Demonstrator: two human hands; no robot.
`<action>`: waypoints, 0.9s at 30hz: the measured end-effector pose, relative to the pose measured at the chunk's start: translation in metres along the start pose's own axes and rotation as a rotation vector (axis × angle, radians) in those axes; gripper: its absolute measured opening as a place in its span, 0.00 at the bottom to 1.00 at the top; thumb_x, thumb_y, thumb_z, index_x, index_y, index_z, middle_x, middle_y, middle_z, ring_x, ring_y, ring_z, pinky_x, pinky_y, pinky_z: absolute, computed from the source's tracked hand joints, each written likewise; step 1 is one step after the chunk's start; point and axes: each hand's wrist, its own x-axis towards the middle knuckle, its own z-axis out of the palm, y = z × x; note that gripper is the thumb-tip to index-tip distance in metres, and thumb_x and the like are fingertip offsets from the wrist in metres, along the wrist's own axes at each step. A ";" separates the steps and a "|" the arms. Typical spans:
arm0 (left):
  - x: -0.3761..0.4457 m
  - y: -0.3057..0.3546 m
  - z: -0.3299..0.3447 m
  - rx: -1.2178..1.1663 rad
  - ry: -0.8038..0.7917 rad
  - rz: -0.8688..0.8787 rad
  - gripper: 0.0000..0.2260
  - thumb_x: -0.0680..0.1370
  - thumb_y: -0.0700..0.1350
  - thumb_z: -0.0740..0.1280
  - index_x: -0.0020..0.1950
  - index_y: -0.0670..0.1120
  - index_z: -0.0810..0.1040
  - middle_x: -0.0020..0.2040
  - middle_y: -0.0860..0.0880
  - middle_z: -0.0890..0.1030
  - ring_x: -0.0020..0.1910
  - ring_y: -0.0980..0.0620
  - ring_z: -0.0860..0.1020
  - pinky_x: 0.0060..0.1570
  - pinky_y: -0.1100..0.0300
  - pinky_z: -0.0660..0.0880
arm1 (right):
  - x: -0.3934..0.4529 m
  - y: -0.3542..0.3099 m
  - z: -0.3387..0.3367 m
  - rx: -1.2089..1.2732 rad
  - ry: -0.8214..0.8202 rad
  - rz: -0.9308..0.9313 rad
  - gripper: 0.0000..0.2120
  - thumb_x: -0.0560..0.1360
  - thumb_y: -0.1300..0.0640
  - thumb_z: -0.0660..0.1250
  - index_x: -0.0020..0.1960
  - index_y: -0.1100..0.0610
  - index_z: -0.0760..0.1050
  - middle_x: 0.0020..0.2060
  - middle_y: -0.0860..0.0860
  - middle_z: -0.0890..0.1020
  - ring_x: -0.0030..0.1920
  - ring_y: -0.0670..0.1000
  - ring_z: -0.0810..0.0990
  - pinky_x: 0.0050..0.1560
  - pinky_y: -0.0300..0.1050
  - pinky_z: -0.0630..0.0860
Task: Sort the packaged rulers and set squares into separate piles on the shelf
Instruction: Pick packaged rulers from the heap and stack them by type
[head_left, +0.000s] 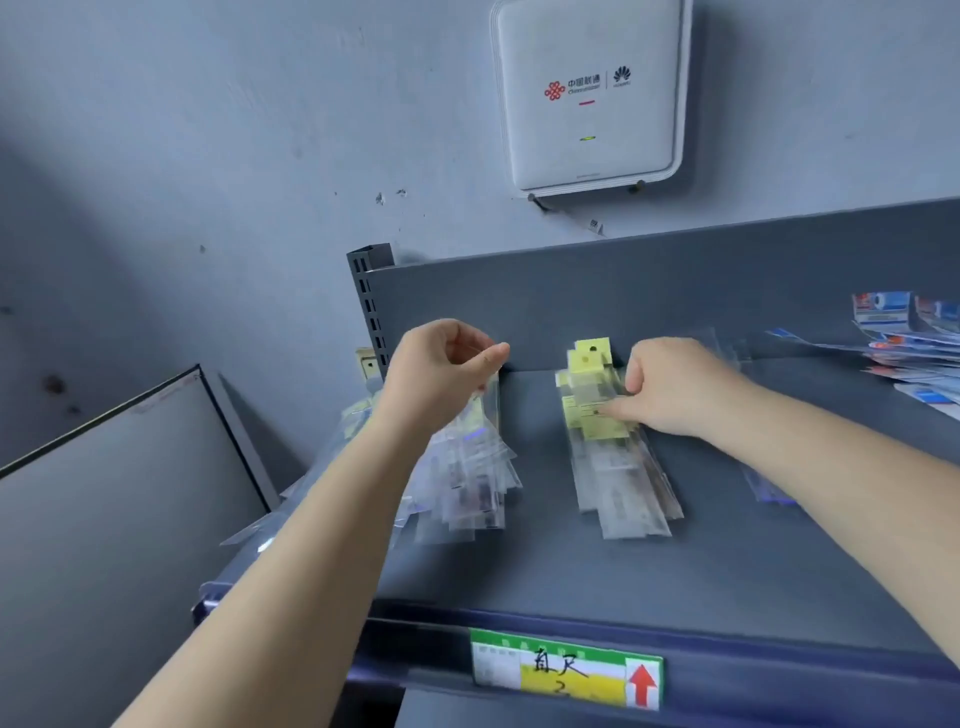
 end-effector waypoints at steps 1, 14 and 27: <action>0.000 -0.004 -0.009 0.057 0.024 0.006 0.05 0.75 0.46 0.69 0.44 0.44 0.79 0.36 0.50 0.80 0.31 0.56 0.74 0.30 0.68 0.70 | 0.000 -0.006 -0.002 0.031 0.029 -0.018 0.15 0.71 0.48 0.69 0.44 0.61 0.76 0.45 0.52 0.79 0.49 0.55 0.77 0.46 0.46 0.74; -0.013 -0.084 -0.109 0.617 -0.141 -0.456 0.19 0.75 0.58 0.66 0.54 0.44 0.76 0.50 0.45 0.76 0.49 0.46 0.74 0.48 0.58 0.70 | -0.005 -0.116 0.017 0.237 -0.172 -0.211 0.33 0.71 0.38 0.66 0.62 0.65 0.73 0.60 0.59 0.78 0.60 0.58 0.76 0.54 0.46 0.73; 0.001 -0.102 -0.097 0.481 -0.120 -0.328 0.16 0.70 0.52 0.74 0.48 0.41 0.82 0.38 0.44 0.80 0.31 0.52 0.73 0.32 0.63 0.69 | 0.003 -0.121 0.029 0.146 -0.217 -0.025 0.23 0.69 0.47 0.72 0.30 0.60 0.64 0.27 0.52 0.62 0.27 0.51 0.61 0.27 0.43 0.57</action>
